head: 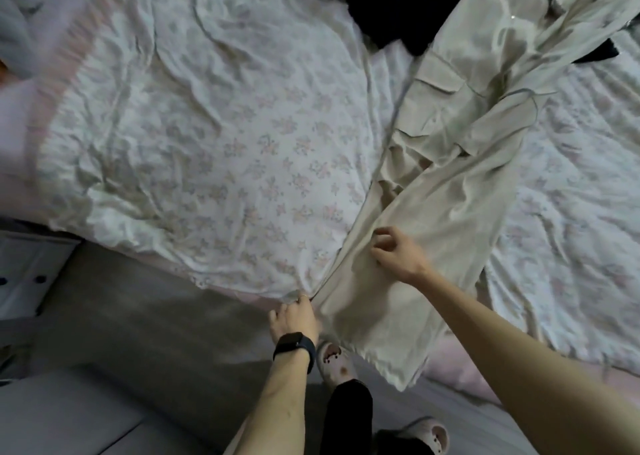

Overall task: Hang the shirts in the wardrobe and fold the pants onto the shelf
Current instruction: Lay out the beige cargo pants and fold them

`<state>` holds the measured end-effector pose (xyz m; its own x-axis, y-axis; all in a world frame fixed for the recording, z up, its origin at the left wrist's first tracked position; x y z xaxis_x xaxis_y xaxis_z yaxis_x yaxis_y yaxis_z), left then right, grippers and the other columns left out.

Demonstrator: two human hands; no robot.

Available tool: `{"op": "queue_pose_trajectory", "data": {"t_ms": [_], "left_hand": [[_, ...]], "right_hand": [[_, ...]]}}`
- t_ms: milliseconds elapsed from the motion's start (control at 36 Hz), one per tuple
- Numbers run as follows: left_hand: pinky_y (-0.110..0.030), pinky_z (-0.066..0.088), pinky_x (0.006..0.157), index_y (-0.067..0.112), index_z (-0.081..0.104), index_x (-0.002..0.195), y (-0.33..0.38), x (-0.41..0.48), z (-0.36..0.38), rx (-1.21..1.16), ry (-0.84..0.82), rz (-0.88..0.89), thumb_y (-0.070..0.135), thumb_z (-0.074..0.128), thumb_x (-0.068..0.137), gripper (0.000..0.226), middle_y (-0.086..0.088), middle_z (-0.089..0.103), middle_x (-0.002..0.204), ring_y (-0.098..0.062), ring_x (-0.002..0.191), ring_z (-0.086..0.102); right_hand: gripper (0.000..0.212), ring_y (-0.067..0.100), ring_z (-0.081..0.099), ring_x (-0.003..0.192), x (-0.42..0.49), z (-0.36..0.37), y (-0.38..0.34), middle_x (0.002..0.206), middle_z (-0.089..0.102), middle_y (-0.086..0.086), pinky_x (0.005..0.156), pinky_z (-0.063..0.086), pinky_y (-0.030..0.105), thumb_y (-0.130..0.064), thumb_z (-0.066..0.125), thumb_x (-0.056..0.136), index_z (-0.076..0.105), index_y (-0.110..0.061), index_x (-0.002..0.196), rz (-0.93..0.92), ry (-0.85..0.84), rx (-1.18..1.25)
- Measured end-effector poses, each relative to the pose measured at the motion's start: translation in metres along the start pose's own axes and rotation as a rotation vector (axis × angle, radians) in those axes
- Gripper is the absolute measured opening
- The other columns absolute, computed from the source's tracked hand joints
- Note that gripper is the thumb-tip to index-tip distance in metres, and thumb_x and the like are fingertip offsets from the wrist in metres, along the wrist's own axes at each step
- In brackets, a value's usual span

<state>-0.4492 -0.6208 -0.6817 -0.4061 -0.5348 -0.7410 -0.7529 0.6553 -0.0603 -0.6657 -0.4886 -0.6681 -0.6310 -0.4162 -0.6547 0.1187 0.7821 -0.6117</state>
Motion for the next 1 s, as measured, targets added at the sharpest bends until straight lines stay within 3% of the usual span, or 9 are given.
{"op": "queue_pose_trajectory", "data": {"t_ms": [139,278,389,472,667,778,833,917,1000], "left_hand": [[-0.046,0.040,0.106,0.014,0.033,0.151,0.023,0.002,-0.023,-0.005,-0.033,0.093,0.036,0.051,0.098,0.060,-0.008,0.048,0.147,-0.030,0.134,0.044],[-0.042,0.045,0.095,0.017,0.041,0.141,0.094,-0.003,-0.094,-0.074,0.126,0.297,0.030,0.044,0.098,0.045,-0.007,0.049,0.135,-0.030,0.120,0.050],[-0.043,0.044,0.098,0.019,0.041,0.144,0.167,0.003,-0.153,-0.091,0.184,0.440,0.033,0.046,0.100,0.047,-0.006,0.047,0.139,-0.029,0.124,0.049],[-0.043,0.042,0.102,0.018,0.040,0.147,0.220,0.012,-0.190,-0.106,0.224,0.522,0.034,0.046,0.100,0.050,-0.005,0.045,0.143,-0.029,0.129,0.046],[-0.041,0.042,0.104,0.019,0.038,0.147,0.312,0.044,-0.226,-0.108,0.254,0.589,0.049,0.050,0.097,0.060,-0.004,0.044,0.147,-0.027,0.134,0.042],[-0.039,0.042,0.101,0.021,0.047,0.139,0.358,0.068,-0.235,-0.093,0.253,0.575,0.057,0.051,0.094,0.058,-0.002,0.053,0.136,-0.025,0.127,0.049],[-0.038,0.043,0.092,0.022,0.056,0.124,0.367,0.074,-0.239,-0.077,0.273,0.559,0.052,0.050,0.096,0.041,-0.004,0.061,0.124,-0.028,0.117,0.056],[-0.035,0.039,0.074,0.023,0.059,0.098,0.369,0.086,-0.249,-0.095,0.313,0.515,0.041,0.048,0.099,0.022,-0.005,0.068,0.104,-0.032,0.101,0.063],[-0.034,0.046,0.076,0.026,0.063,0.107,0.346,0.103,-0.257,-0.281,0.280,0.395,0.041,0.050,0.099,0.021,0.000,0.070,0.108,-0.030,0.100,0.064]], "right_hand": [[0.048,0.018,0.065,0.103,-0.012,-0.010,0.010,0.119,0.066,0.002,0.091,0.053,0.035,-0.028,0.070,0.092,0.053,-0.021,0.136,0.033,0.043,0.175],[0.049,0.001,0.062,0.090,-0.021,-0.063,0.014,0.116,0.063,-0.003,0.066,0.047,0.020,-0.037,0.069,0.092,0.052,-0.022,0.135,0.094,0.191,0.255],[0.050,0.018,0.066,0.100,-0.014,-0.126,0.010,0.121,0.064,-0.001,0.084,0.054,0.036,-0.040,0.068,0.092,0.053,-0.019,0.136,0.103,0.298,0.274],[0.053,0.021,0.066,0.103,0.002,-0.180,0.010,0.122,0.065,-0.001,0.085,0.051,0.036,-0.046,0.066,0.092,0.052,-0.019,0.136,0.119,0.393,0.250],[0.088,0.033,0.059,0.120,0.071,-0.301,0.012,0.141,0.054,0.011,0.100,0.049,0.045,-0.068,0.062,0.085,0.039,-0.011,0.146,0.179,0.577,0.338],[0.099,0.036,0.053,0.128,0.123,-0.366,0.005,0.144,0.050,0.015,0.104,0.047,0.052,-0.077,0.058,0.081,0.033,-0.007,0.147,0.189,0.632,0.350],[0.087,0.039,0.058,0.119,0.143,-0.383,-0.001,0.136,0.055,0.017,0.098,0.051,0.054,-0.065,0.064,0.082,0.037,-0.007,0.140,0.200,0.606,0.356],[0.062,0.042,0.058,0.113,0.167,-0.401,-0.017,0.128,0.059,0.019,0.095,0.052,0.049,-0.030,0.061,0.081,0.041,-0.008,0.136,0.188,0.597,0.349],[0.059,0.039,0.056,0.112,0.179,-0.405,-0.050,0.126,0.059,0.014,0.090,0.043,0.037,-0.032,0.057,0.080,0.037,-0.013,0.132,0.037,0.692,0.313]]}}
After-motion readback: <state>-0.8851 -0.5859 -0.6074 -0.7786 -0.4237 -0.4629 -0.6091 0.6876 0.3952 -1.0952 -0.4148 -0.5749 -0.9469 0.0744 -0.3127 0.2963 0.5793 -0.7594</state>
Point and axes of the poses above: each hand's wrist, its own x-axis towards the middle knuckle, its own z-axis out of the palm, y = z × x, the point moved 8 cm from there along x, towards the middle knuckle
